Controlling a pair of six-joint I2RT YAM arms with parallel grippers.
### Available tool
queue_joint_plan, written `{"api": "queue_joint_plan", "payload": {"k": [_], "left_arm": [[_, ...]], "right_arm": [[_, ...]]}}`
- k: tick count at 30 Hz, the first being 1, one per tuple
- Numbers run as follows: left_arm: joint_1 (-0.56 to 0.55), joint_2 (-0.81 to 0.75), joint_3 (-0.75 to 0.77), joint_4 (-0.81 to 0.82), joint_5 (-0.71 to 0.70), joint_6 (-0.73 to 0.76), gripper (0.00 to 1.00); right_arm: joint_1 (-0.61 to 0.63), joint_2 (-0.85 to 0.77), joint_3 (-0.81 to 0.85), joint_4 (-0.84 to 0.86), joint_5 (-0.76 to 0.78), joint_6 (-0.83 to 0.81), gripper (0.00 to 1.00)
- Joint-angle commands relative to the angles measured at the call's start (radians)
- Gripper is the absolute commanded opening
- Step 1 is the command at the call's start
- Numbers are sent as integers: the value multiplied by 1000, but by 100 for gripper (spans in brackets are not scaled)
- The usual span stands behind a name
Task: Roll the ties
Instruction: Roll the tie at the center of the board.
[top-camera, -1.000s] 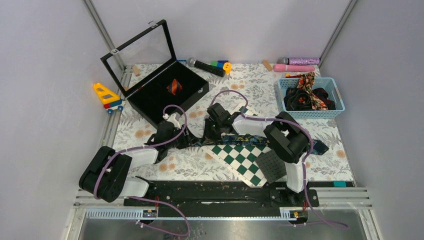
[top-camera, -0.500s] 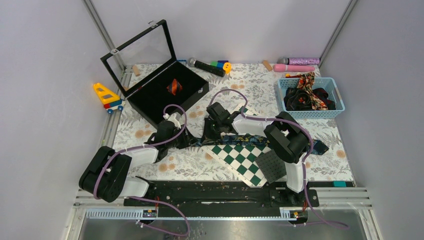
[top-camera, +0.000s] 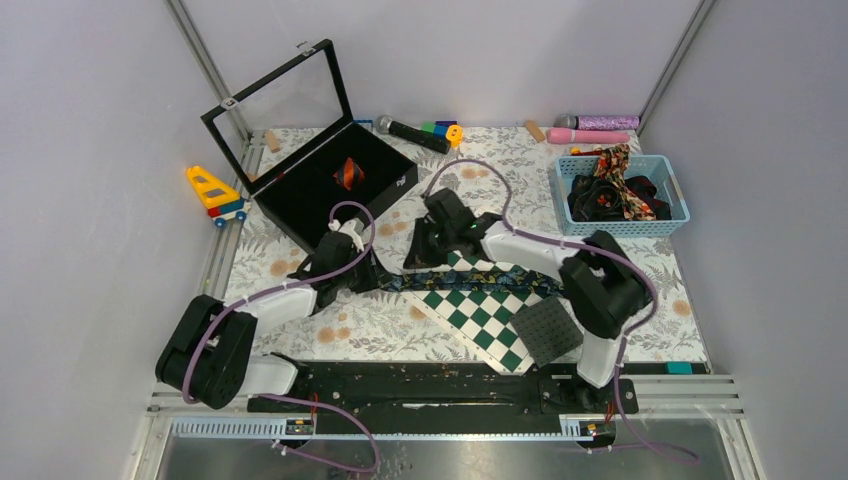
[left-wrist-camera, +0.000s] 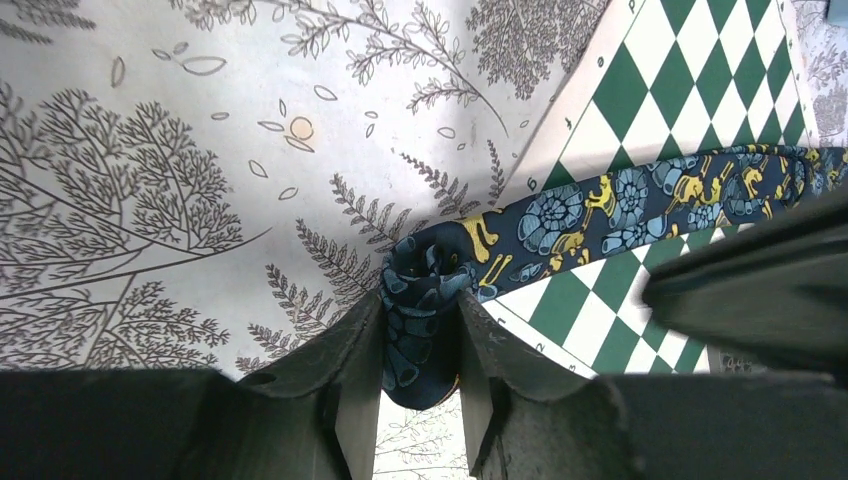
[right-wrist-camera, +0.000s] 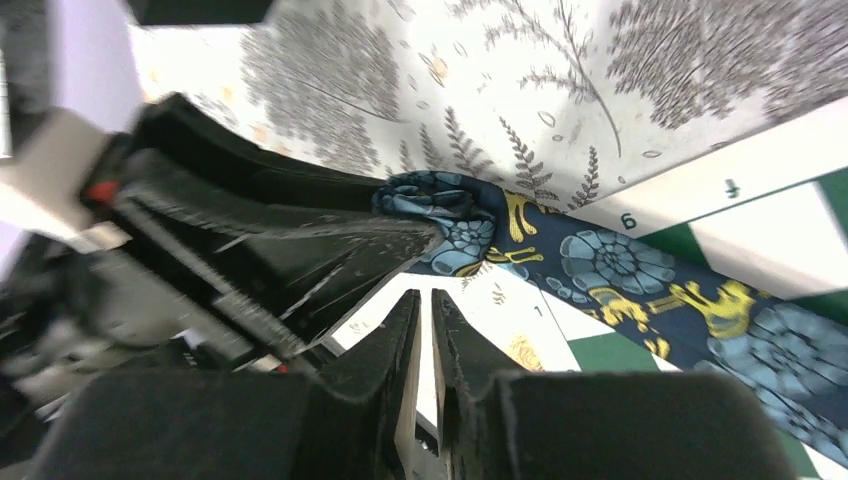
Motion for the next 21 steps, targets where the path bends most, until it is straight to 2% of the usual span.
{"api": "queue_joint_plan", "payload": {"k": [1, 13, 21], "left_arm": [[2, -49, 90, -122, -71, 71, 30], [-22, -45, 242, -375, -228, 151, 28], [-123, -15, 331, -481, -380, 189, 28]], "right_arm": [[-65, -166, -35, 7, 40, -23, 16], [-132, -352, -184, 25, 84, -22, 16], [-142, -389, -221, 26, 103, -16, 16]]}}
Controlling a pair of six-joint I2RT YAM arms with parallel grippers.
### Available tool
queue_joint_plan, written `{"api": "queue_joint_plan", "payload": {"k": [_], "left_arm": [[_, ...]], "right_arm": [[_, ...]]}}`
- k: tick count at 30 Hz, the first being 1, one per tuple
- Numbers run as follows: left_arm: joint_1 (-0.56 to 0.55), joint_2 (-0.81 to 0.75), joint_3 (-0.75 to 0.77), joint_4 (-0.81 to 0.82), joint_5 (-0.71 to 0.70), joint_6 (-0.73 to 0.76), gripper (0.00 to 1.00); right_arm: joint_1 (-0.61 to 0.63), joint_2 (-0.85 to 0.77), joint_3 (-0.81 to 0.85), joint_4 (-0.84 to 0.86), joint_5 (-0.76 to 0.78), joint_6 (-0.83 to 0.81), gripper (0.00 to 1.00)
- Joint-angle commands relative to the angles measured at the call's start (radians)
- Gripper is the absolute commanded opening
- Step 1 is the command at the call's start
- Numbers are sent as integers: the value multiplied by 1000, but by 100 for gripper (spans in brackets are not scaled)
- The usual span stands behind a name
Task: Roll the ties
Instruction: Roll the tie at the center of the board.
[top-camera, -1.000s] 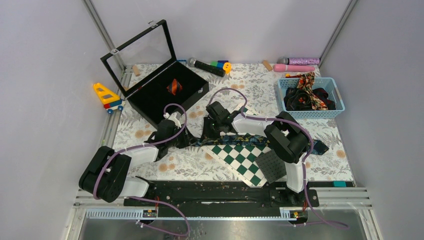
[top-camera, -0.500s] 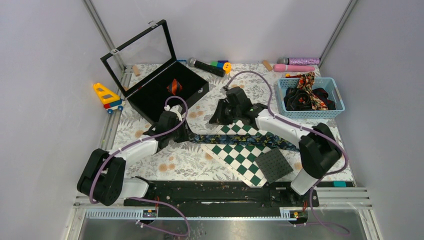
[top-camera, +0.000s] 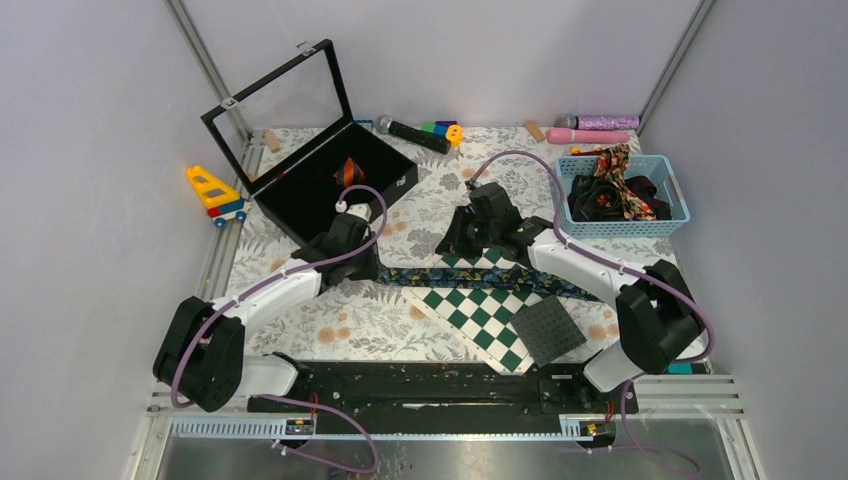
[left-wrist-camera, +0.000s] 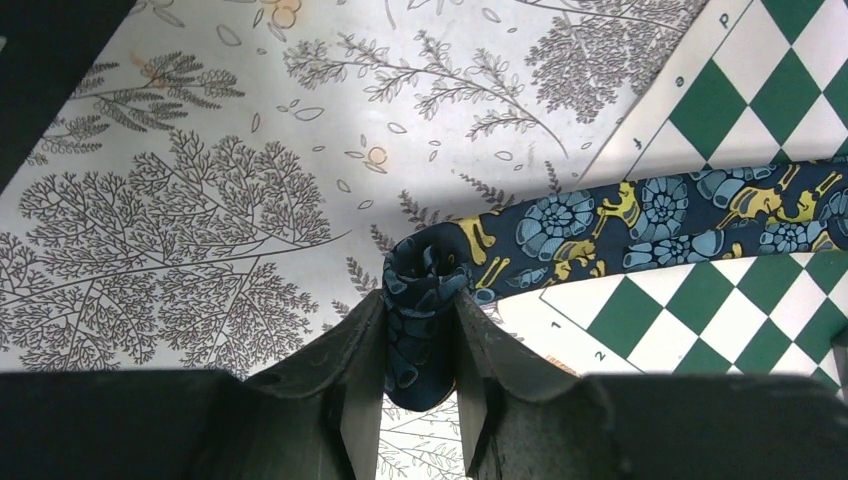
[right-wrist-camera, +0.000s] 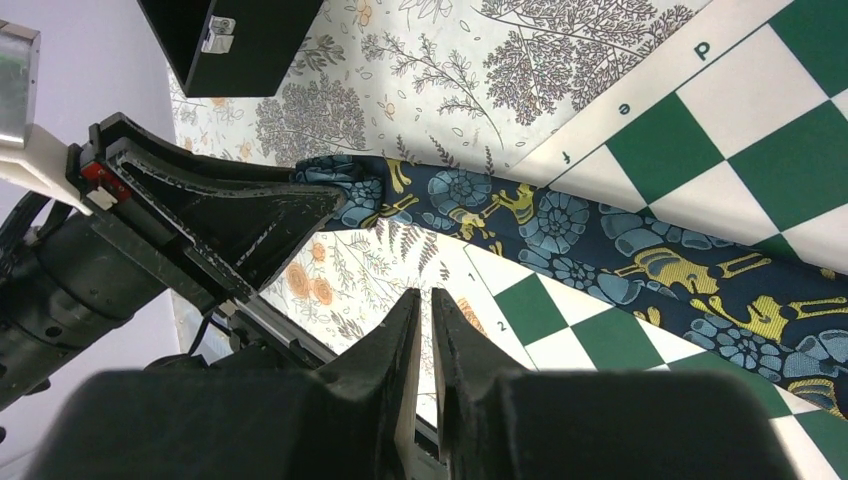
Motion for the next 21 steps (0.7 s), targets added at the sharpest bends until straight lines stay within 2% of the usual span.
{"api": "queue_joint_plan", "payload": {"k": [1, 21], "left_arm": [[-61, 13, 85, -66, -139, 40, 28], [-292, 250, 316, -295, -565, 96, 27]], "right_arm": [[-6, -65, -20, 20, 47, -1, 16], [-23, -363, -156, 23, 243, -21, 18]]}}
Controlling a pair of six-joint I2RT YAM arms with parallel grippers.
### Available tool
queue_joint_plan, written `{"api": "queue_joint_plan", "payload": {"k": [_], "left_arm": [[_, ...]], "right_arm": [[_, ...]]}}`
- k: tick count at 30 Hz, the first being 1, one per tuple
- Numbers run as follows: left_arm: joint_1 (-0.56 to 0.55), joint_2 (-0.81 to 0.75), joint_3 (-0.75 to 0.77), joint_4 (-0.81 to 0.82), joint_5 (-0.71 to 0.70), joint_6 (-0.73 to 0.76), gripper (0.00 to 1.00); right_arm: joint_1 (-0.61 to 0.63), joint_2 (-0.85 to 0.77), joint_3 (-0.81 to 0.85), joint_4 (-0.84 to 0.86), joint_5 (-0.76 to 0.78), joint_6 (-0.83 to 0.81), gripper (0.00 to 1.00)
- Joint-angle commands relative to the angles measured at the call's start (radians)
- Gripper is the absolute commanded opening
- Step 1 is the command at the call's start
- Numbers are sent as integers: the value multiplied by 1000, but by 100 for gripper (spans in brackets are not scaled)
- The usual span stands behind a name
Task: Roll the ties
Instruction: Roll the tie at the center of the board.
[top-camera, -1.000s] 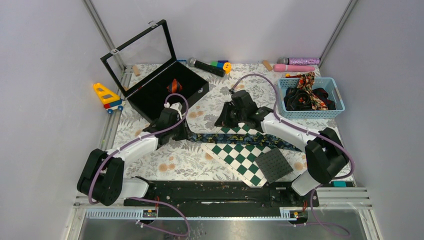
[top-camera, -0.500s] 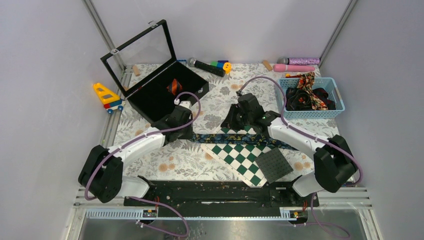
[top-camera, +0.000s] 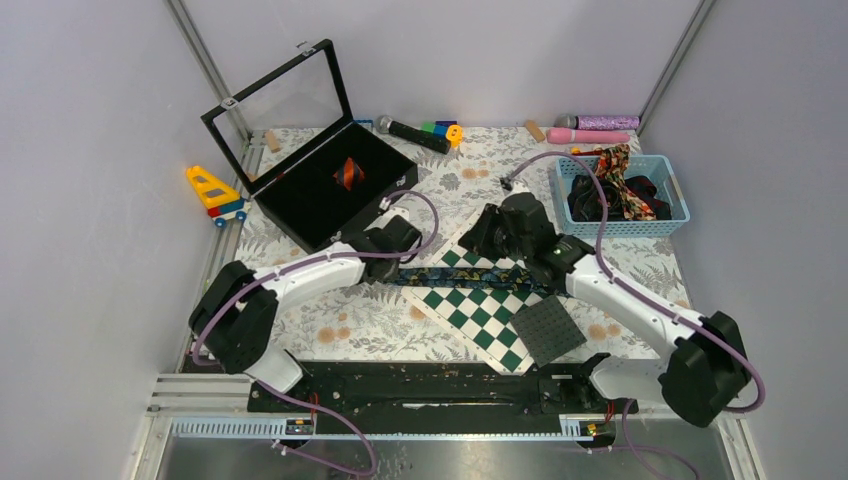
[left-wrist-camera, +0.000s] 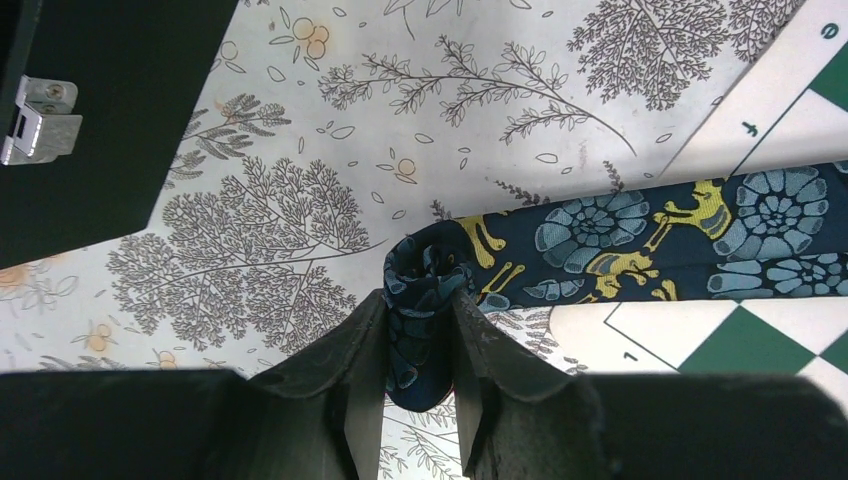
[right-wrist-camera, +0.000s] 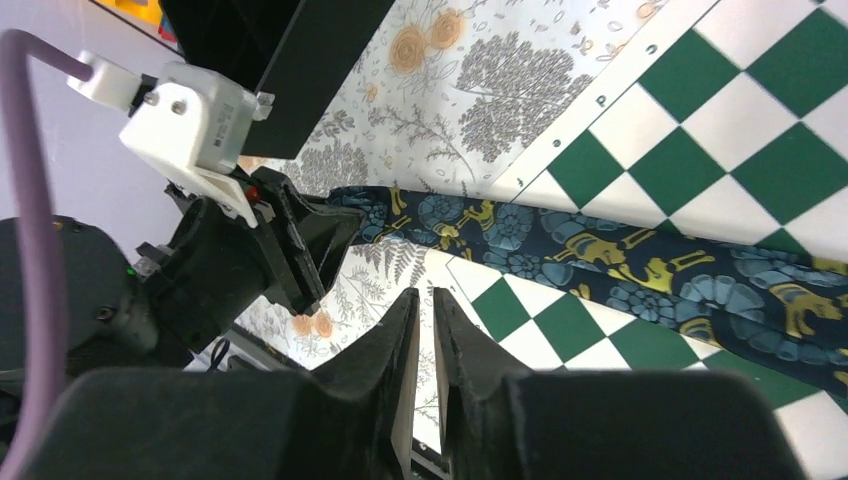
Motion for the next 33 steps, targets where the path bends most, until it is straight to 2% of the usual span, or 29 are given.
{"api": "queue_joint_plan", "payload": {"k": [1, 15, 21, 33], "left_arm": [[-44, 45, 81, -58, -158, 26, 27], [-130, 216, 200, -160, -300, 20, 27], [-162, 272, 245, -199, -344, 23, 29], [-225, 383, 305, -265, -403, -11, 31]], "right_arm": [[-8, -98, -31, 23, 95, -21, 18], [-11, -441, -84, -4, 297, -99, 18], [-10, -488, -97, -28, 346, -123, 19], [-15, -497, -124, -34, 350, -120, 20]]}}
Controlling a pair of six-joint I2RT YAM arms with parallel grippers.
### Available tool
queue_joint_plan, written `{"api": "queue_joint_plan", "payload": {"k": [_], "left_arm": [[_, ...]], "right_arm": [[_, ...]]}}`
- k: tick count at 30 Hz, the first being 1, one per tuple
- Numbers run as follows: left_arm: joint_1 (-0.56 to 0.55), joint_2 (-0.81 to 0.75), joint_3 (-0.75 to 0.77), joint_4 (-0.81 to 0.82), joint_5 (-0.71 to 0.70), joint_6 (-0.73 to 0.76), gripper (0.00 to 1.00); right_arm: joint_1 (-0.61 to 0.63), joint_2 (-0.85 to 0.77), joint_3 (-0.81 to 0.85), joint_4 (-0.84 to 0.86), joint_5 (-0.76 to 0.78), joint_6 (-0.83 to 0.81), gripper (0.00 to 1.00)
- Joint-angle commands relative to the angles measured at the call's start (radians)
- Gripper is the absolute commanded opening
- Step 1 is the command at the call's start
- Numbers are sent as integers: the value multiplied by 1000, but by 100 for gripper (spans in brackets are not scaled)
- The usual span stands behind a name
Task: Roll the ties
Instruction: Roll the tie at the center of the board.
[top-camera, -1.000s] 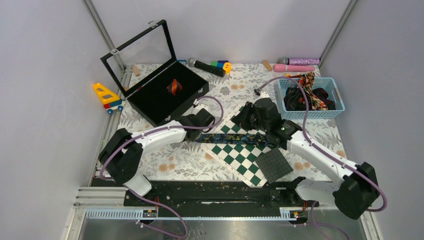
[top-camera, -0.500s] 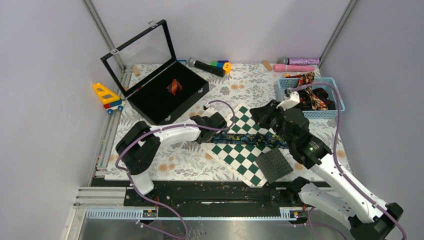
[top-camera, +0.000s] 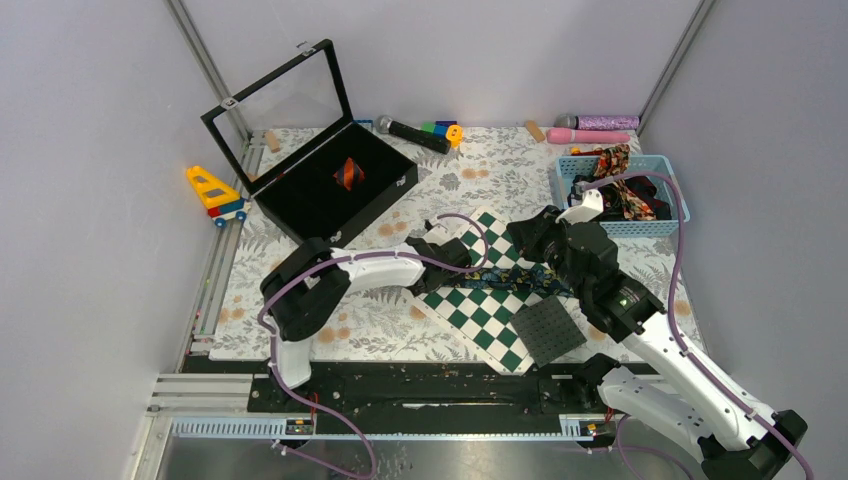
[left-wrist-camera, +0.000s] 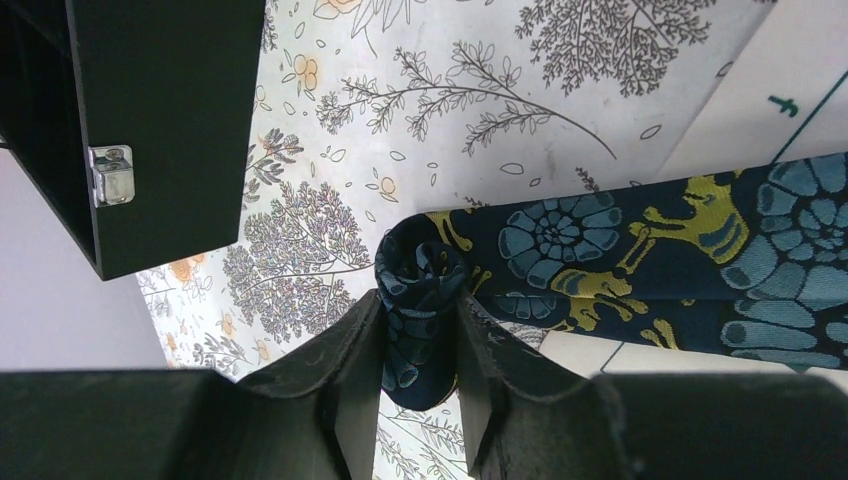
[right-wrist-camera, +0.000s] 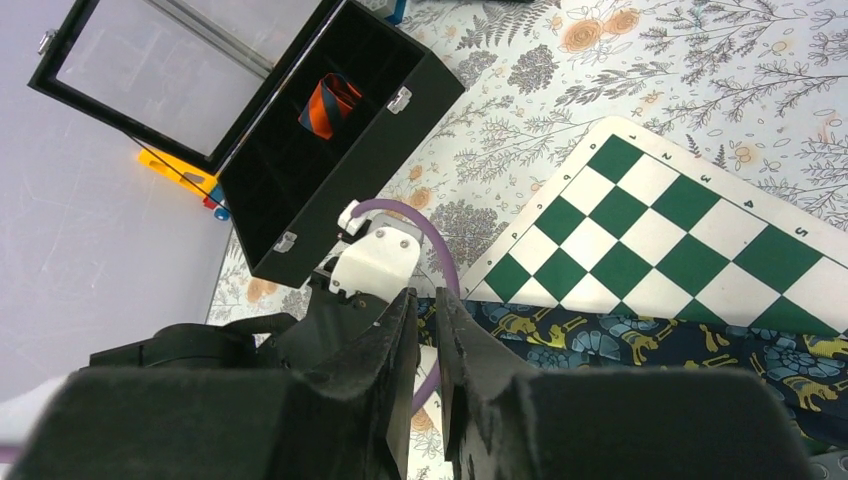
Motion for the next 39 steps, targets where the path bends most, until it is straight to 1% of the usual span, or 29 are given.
{"api": "queue_joint_plan", "payload": {"k": [1, 16, 25, 31, 39], "left_arm": [[-21, 29, 43, -34, -60, -22, 31], [-45, 85, 78, -33, -52, -17, 42], [-53, 86, 94, -30, -22, -19, 49], [-58, 78, 97, -18, 12, -20, 50], [-59, 80, 102, -12, 22, -16, 50]], "right_arm": [[-8, -7, -6, 13, 34, -15, 20], [-12, 18, -4, 6, 9, -7, 21], [-11, 26, 1, 2, -1, -2, 21], [-12, 24, 0, 2, -1, -1, 21], [-12, 24, -6, 2, -7, 1, 21]]}}
